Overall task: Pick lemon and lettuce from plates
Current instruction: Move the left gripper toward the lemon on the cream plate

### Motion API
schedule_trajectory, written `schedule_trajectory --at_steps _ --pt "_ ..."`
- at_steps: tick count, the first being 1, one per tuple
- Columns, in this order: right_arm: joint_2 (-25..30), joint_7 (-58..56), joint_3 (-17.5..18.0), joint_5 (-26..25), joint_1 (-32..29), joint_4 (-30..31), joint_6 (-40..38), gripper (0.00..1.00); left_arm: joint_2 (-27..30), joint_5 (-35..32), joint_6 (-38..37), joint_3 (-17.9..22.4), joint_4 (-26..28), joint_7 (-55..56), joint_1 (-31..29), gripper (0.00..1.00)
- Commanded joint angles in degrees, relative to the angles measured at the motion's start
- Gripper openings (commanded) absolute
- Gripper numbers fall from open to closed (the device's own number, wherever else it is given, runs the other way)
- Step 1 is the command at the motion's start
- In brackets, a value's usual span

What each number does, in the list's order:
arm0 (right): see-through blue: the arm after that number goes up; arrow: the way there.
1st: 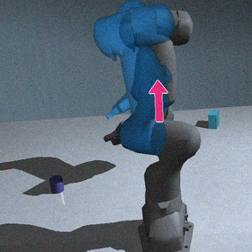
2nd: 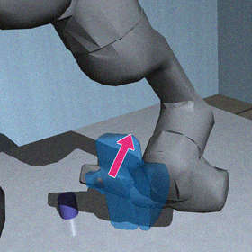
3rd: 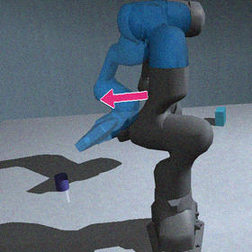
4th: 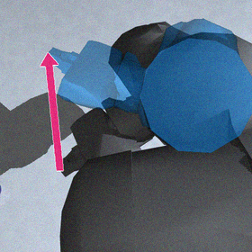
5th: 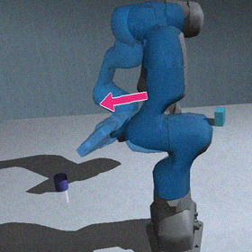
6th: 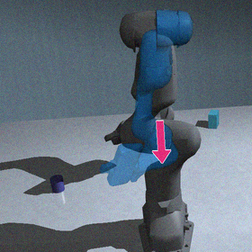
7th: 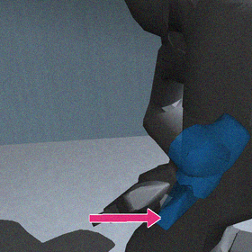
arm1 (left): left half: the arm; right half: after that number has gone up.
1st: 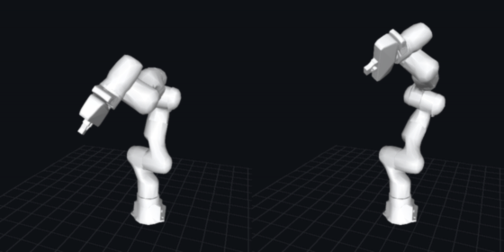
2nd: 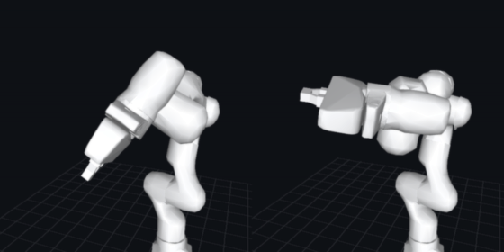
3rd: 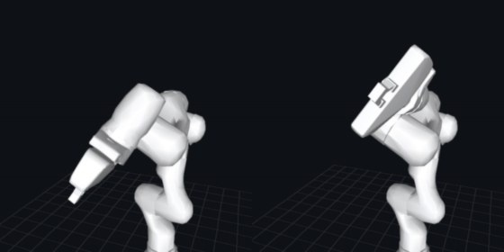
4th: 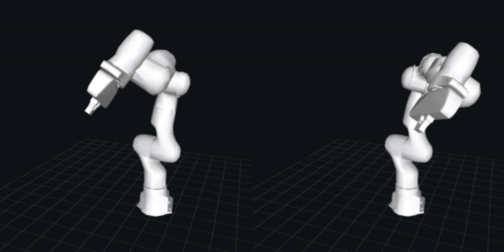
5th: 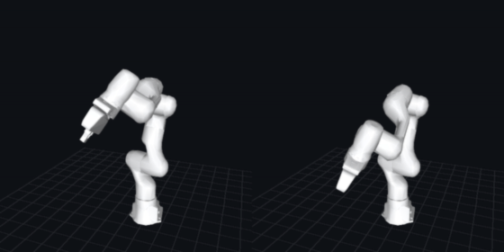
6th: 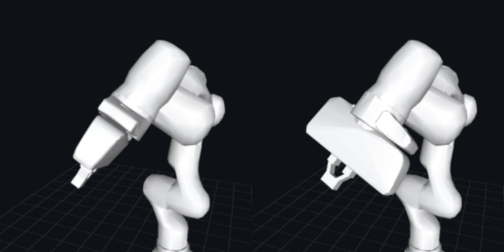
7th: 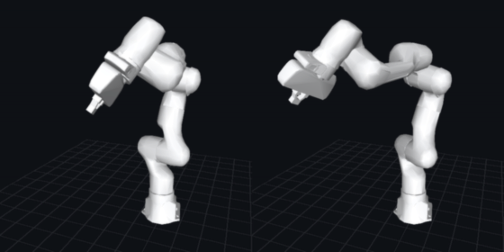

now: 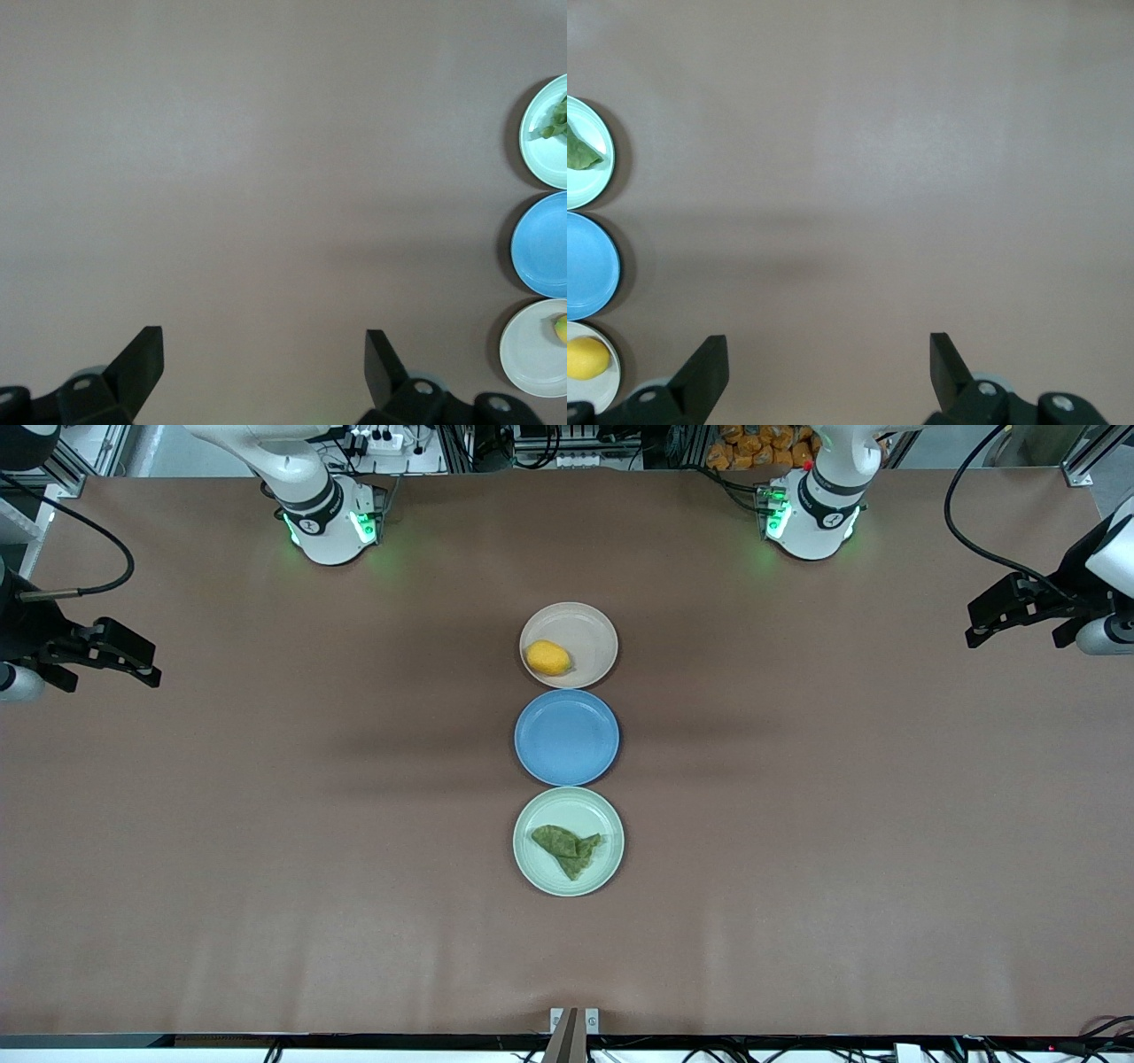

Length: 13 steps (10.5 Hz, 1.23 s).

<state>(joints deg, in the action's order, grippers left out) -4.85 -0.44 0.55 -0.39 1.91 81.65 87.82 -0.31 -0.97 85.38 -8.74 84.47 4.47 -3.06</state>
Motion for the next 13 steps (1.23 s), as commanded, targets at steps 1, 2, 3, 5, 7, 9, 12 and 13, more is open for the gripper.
schedule_trajectory --at_steps 1,2,3,5,7,9,12,13 --pt "0.3 -0.7 0.6 0.9 -1.0 0.4 0.3 1.0 -0.1 0.7 -0.1 -0.1 -0.2 0.0 -0.2 1.0" --pt "0.3 -0.7 0.6 0.9 -1.0 0.4 0.3 1.0 -1.3 0.9 0.0 -0.3 -0.7 0.0 0.2 1.0" --pt "0.3 -0.7 0.6 0.9 -1.0 0.4 0.3 1.0 -3.8 1.2 0.6 -0.8 -2.2 0.0 1.5 1.0" --pt "0.3 -0.7 0.6 0.9 -1.0 0.4 0.3 1.0 -8.4 4.8 8.6 -1.2 -2.3 -0.1 3.1 1.0" --pt "0.3 -0.7 0.6 0.9 -1.0 0.3 0.3 1.0 -12.5 6.5 18.3 -1.3 -2.3 0.3 6.7 1.0" --pt "0.3 -0.7 0.6 1.0 -1.0 0.3 0.3 1.0 -16.0 6.9 24.0 -1.3 -2.3 2.4 9.6 1.0" --pt "0.3 -0.7 0.6 1.0 -1.0 0.3 0.3 1.0 -21.2 6.7 33.0 -1.3 -2.3 8.1 15.0 1.0" --pt "0.3 -0.7 0.6 1.0 -1.1 0.3 0.3 1.0 -23.2 6.4 36.8 -1.1 -2.3 8.7 17.3 1.0"
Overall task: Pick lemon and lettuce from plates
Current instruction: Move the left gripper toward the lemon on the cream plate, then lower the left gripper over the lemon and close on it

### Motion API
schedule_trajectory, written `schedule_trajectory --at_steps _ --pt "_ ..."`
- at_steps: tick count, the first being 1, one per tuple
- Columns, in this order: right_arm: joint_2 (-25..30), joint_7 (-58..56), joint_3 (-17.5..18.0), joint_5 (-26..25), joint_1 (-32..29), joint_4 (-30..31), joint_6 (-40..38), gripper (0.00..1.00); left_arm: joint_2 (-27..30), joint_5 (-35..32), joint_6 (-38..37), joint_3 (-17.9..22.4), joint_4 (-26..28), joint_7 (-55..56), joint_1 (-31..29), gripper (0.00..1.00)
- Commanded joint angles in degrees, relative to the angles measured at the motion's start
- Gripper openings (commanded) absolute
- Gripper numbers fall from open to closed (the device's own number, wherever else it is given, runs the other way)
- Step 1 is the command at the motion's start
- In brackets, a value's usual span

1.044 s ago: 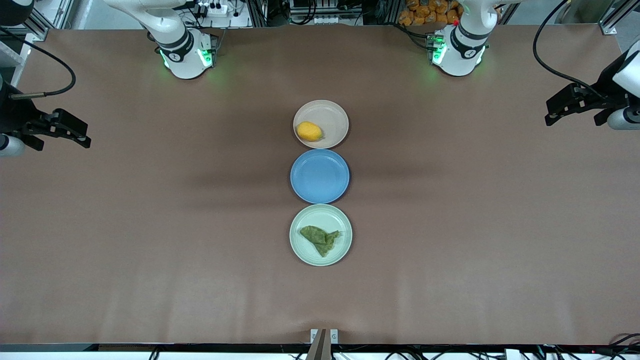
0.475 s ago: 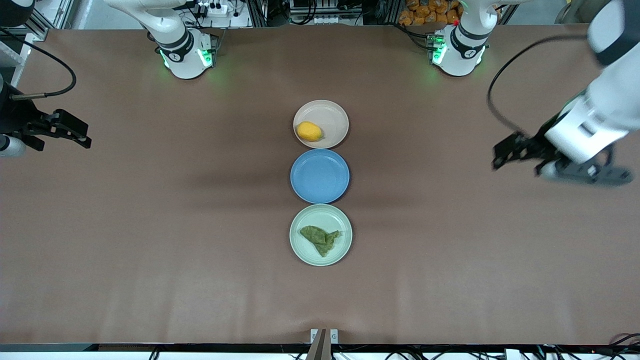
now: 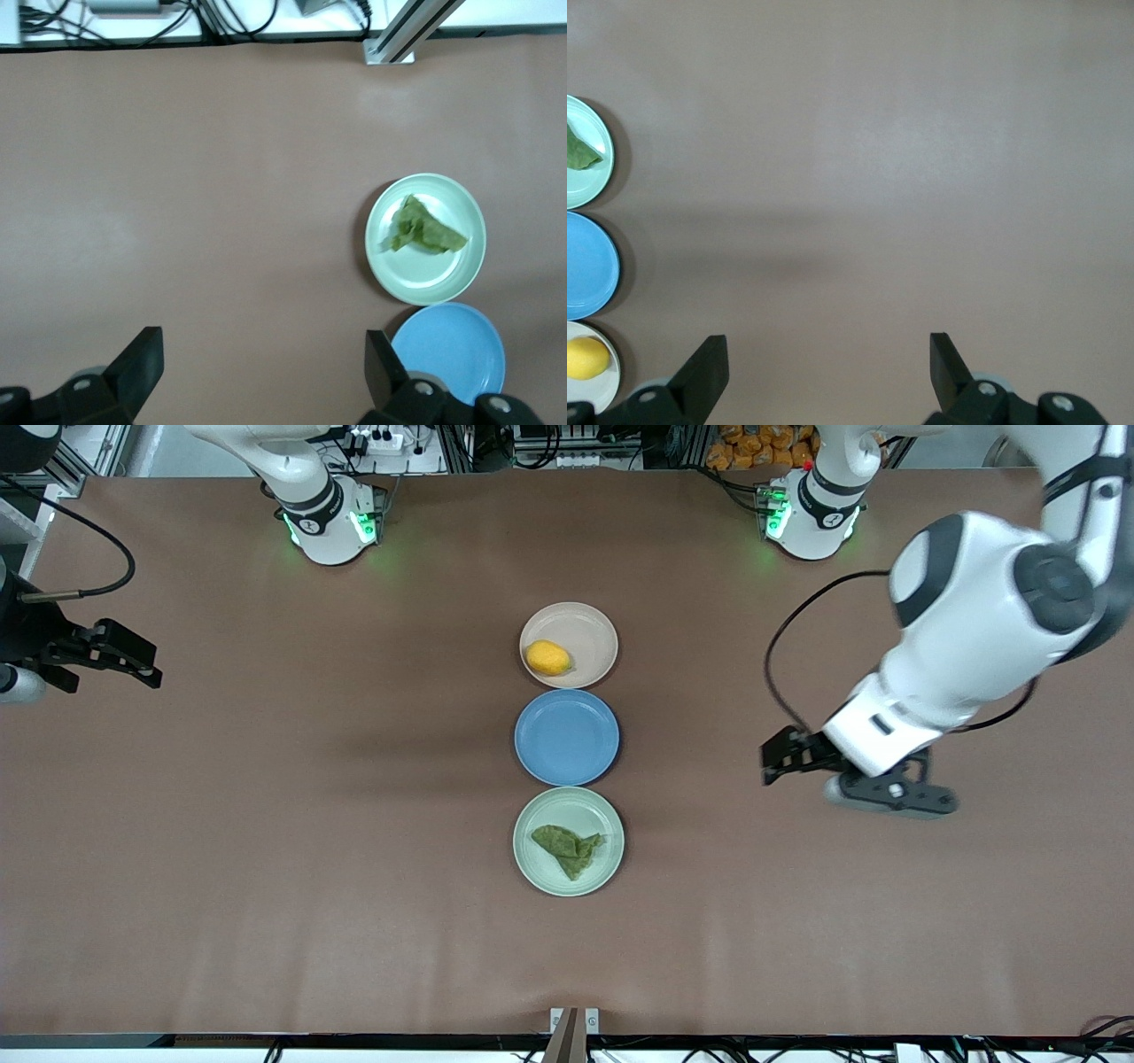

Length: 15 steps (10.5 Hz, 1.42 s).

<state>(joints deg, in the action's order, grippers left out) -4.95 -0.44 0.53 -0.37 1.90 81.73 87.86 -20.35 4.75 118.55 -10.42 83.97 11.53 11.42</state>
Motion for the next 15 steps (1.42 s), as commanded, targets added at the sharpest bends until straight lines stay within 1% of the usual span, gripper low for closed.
schedule_trajectory --at_steps 1,2,3,4,5,6,7,8,10,11,13,14,15 --pt "0.4 -0.7 0.6 1.0 -1.0 0.2 0.2 1.0 -5.2 0.7 7.4 0.6 -1.8 3.9 4.4 1.0" --pt "0.4 -0.7 0.6 1.0 -1.0 0.2 0.2 1.0 -6.6 0.3 9.5 0.7 -1.8 5.8 6.0 1.0" --pt "0.4 -0.7 0.6 1.0 -1.1 0.2 0.2 1.0 -7.1 -0.1 10.0 0.8 -1.7 7.6 7.0 1.0" --pt "0.4 -0.7 0.6 1.0 -1.0 0.2 0.2 1.0 -7.1 0.6 10.0 0.5 -1.4 10.7 7.1 1.0" --pt "0.4 -0.7 0.6 1.0 -1.0 0.2 0.2 1.0 -6.9 0.7 9.6 0.2 -0.2 16.1 8.7 1.0" --pt "0.4 -0.7 0.6 1.0 -1.0 0.2 0.2 1.0 -6.8 0.7 7.7 0.2 0.4 23.0 11.0 1.0" --pt "0.4 -0.7 0.6 1.0 -1.0 0.2 0.2 1.0 -6.8 0.5 3.9 0.1 0.6 29.6 12.6 1.0" --pt "0.3 -0.7 0.6 1.0 -1.0 0.2 0.3 1.0 -6.9 0.0 1.3 0.3 0.8 34.1 14.7 1.0" --pt "0.4 -0.7 0.6 1.0 -1.1 0.2 0.2 1.0 -6.5 0.0 -5.7 0.2 1.3 39.4 15.8 1.0" --pt "0.4 -0.7 0.6 1.0 -1.1 0.2 0.2 1.0 -6.0 0.0 -8.8 0.2 1.5 44.1 17.4 1.0" --pt "0.4 -0.7 0.6 1.0 -1.1 0.2 0.3 1.0 -6.2 0.0 -10.5 0.1 2.0 56.0 21.2 1.0" --pt "0.3 -0.7 0.6 1.0 -1.1 0.2 0.2 1.0 -6.5 0.0 -10.5 0.0 2.6 62.1 22.0 1.0" --pt "0.3 -0.7 0.6 1.0 -1.1 0.2 0.2 1.0 -6.5 0.0 -10.5 0.0 3.6 65.0 23.6 1.0"
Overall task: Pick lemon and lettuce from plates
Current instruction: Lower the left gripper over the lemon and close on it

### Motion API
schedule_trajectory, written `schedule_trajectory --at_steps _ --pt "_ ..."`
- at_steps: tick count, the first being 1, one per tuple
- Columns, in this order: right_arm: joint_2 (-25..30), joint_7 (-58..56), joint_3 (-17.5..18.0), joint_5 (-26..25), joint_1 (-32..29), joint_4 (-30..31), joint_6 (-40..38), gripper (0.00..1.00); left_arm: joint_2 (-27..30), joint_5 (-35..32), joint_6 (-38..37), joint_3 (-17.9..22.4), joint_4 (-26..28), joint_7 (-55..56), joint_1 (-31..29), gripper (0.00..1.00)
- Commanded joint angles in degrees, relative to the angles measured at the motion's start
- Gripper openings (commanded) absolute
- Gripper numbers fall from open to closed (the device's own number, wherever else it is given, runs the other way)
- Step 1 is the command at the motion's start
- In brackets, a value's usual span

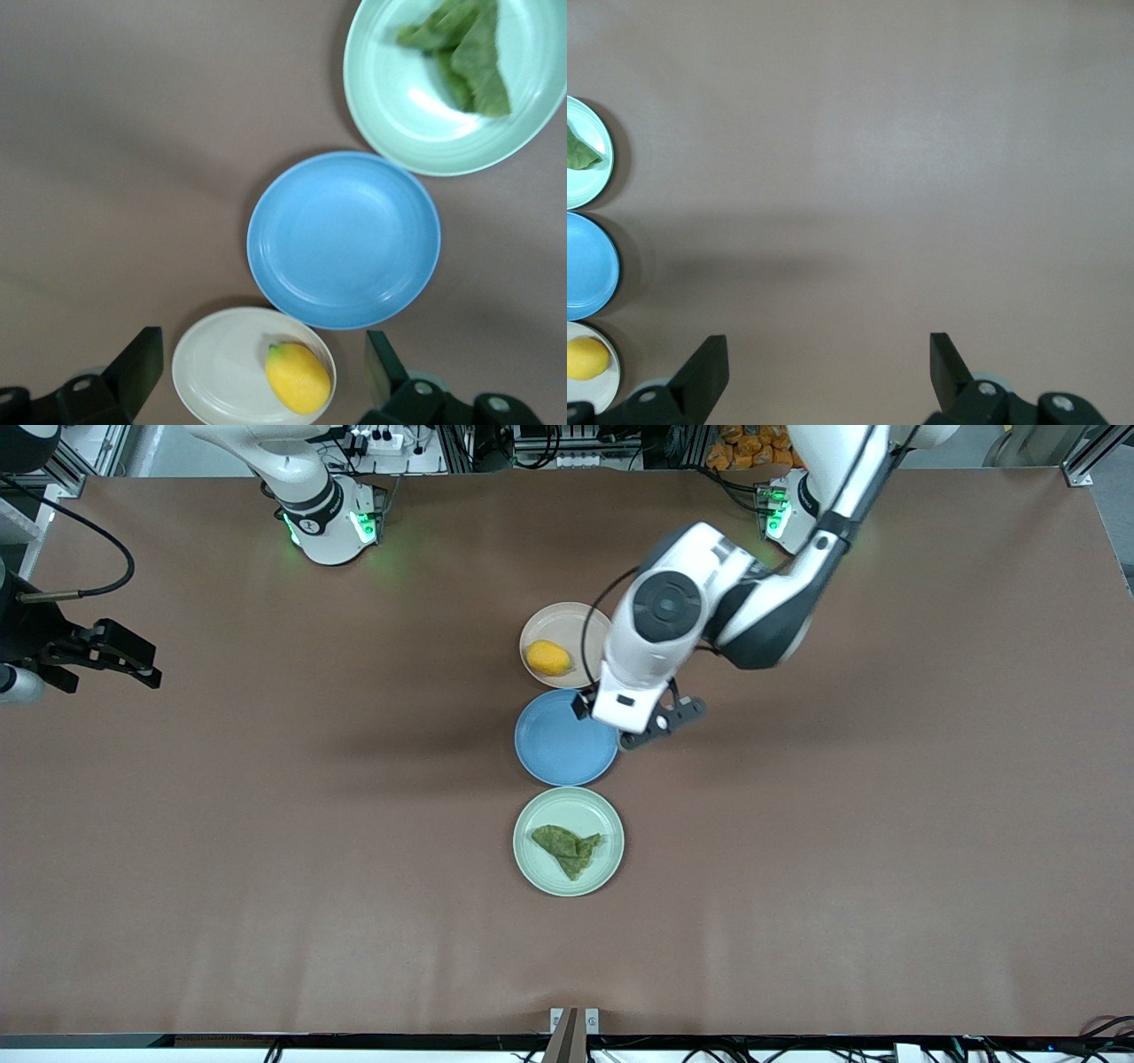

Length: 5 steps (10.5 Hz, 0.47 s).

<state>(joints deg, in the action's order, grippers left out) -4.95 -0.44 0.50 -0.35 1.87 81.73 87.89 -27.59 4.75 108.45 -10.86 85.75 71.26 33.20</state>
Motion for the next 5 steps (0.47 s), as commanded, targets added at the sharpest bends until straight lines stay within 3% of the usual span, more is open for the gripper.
schedule_trajectory --at_steps 1,5 --pt "0.3 -0.7 0.6 1.0 -1.1 0.2 0.2 1.0 0.6 0.1 -0.5 0.4 2.9 7.3 3.5 1.0" --pt "0.4 -0.6 0.7 1.1 -0.9 0.3 0.1 1.0 -0.8 1.9 -0.7 0.1 5.1 25.1 8.2 1.0"
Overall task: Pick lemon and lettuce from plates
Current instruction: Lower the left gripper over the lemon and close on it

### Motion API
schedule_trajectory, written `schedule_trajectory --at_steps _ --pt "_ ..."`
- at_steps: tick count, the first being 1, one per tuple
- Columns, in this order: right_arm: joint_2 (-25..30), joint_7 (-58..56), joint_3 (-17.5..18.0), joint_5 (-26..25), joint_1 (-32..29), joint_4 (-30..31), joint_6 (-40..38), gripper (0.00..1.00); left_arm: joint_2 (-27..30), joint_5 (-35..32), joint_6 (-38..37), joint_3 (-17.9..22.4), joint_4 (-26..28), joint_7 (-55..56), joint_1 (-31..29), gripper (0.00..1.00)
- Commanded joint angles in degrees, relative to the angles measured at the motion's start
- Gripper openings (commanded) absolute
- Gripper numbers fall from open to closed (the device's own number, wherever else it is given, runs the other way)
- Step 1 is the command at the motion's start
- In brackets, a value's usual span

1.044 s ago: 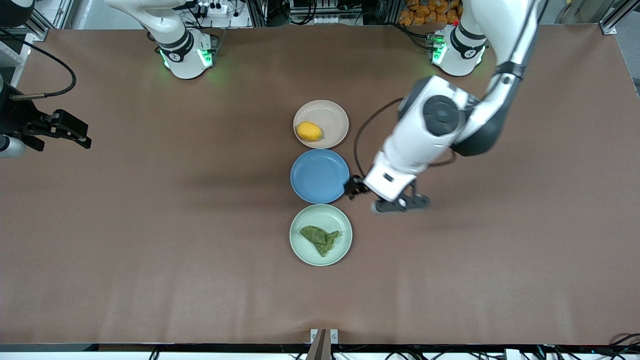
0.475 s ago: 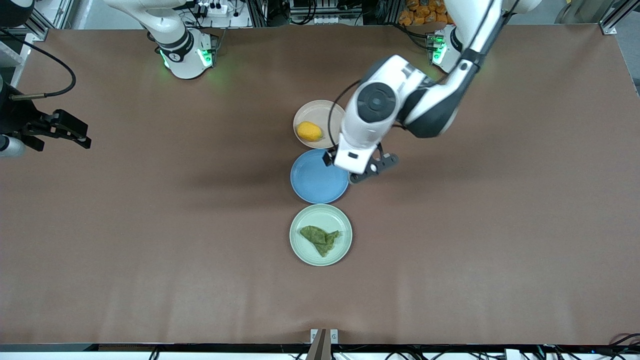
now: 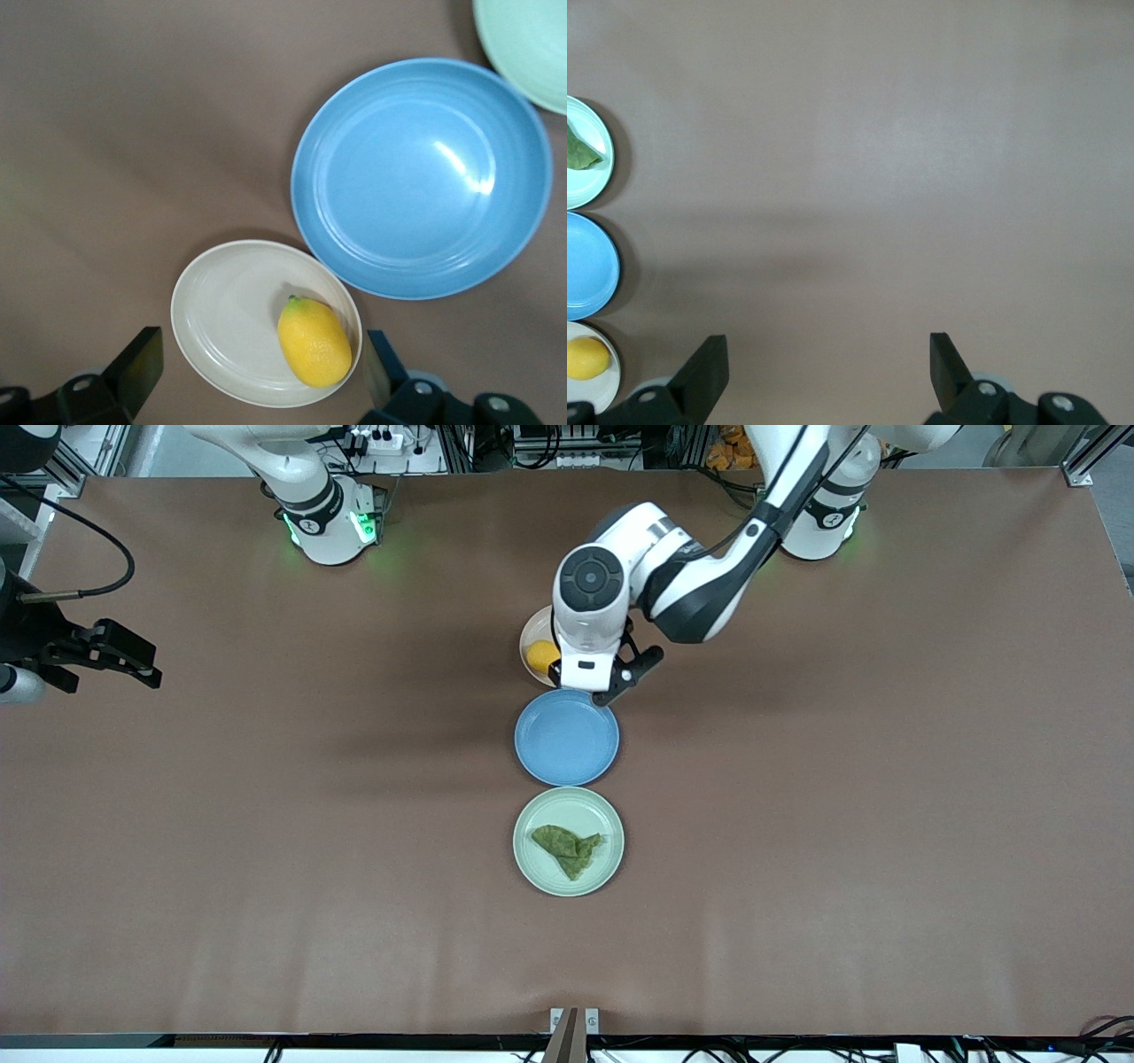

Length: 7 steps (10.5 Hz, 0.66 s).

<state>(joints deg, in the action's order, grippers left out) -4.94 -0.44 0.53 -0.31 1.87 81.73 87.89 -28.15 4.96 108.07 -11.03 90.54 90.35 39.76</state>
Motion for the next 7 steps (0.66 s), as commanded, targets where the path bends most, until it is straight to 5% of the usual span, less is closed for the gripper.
schedule_trajectory --at_steps 1,7 --pt "0.3 -0.6 0.7 1.0 -0.8 0.4 0.2 1.0 -0.3 2.1 0.1 0.3 0.5 9.5 2.9 1.0" --pt "-0.8 2.8 0.8 1.0 3.7 1.9 2.0 1.0 -5.3 1.6 21.2 0.8 9.3 22.2 12.2 1.0"
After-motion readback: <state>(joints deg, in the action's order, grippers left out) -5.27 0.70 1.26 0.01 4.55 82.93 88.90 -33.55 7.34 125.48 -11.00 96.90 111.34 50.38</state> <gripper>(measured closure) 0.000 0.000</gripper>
